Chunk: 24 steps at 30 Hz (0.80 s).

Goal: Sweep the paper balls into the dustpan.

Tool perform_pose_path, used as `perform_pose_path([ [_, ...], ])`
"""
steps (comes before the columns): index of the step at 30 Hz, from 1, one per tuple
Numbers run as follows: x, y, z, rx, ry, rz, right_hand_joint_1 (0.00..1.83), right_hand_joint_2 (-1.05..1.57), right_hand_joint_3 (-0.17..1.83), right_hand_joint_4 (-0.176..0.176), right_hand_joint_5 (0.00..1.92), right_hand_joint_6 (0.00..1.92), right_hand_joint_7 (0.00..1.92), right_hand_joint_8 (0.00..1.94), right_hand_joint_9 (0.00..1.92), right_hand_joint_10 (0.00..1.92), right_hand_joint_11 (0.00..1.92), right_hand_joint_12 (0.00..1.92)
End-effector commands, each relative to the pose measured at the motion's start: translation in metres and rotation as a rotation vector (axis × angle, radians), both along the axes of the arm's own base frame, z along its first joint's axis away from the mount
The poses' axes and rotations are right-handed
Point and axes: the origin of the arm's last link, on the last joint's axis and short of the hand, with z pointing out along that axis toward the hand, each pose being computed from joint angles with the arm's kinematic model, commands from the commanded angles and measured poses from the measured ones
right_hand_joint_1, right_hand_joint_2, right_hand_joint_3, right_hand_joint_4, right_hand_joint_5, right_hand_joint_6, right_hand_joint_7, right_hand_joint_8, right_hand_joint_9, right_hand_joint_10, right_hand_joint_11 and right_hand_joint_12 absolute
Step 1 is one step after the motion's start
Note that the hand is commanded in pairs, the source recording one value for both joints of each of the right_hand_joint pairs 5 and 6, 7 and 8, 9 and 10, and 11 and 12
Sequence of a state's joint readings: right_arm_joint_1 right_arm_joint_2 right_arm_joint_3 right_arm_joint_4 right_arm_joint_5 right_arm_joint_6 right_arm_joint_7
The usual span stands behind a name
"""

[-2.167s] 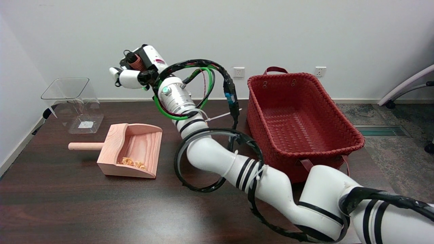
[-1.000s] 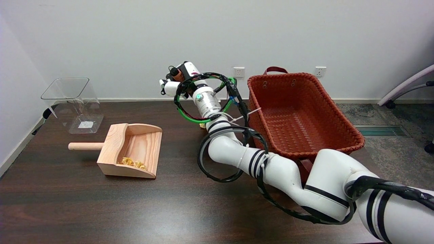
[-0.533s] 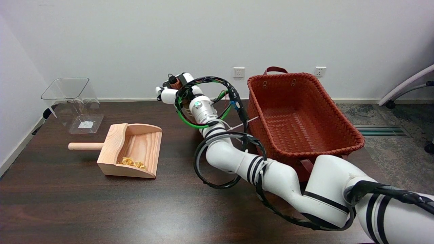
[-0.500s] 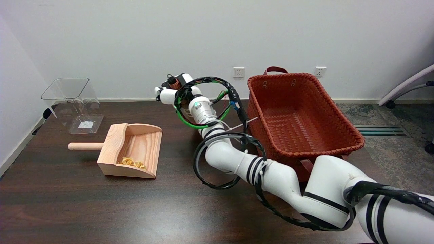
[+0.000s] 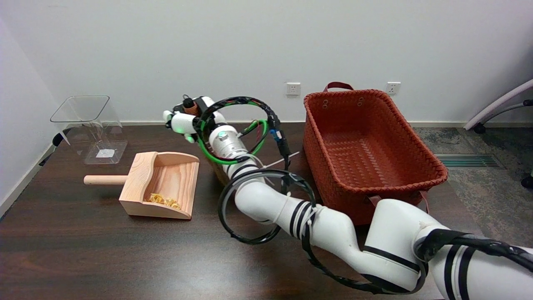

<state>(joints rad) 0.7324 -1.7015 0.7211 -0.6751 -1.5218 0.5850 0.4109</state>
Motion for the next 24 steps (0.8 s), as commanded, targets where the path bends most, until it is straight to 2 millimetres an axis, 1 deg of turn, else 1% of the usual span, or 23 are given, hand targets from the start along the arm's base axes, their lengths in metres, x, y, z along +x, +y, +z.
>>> perform_pose_path([
  [1, 0.023, 0.016, -0.061, 0.082, -0.139, -0.005, 1.34, 0.93, 0.77, 0.000, 1.92, 1.92, 1.92, 1.92, 1.92, 1.92, 1.92, 1.92],
  [9, 0.033, 0.017, -0.072, 0.103, -0.156, 0.012, 1.34, 0.92, 0.77, 0.000, 1.92, 1.92, 1.92, 1.92, 1.92, 1.92, 1.92, 1.92],
  [18, 0.038, 0.018, -0.077, 0.108, -0.237, 0.002, 1.33, 0.92, 0.76, 0.000, 1.92, 1.92, 1.92, 1.92, 1.92, 1.92, 1.92, 1.92],
  [24, 0.045, 0.018, -0.079, 0.121, -0.226, 0.026, 1.33, 0.92, 0.75, 0.000, 1.92, 1.92, 1.92, 1.92, 1.92, 1.92, 1.92, 1.92],
])
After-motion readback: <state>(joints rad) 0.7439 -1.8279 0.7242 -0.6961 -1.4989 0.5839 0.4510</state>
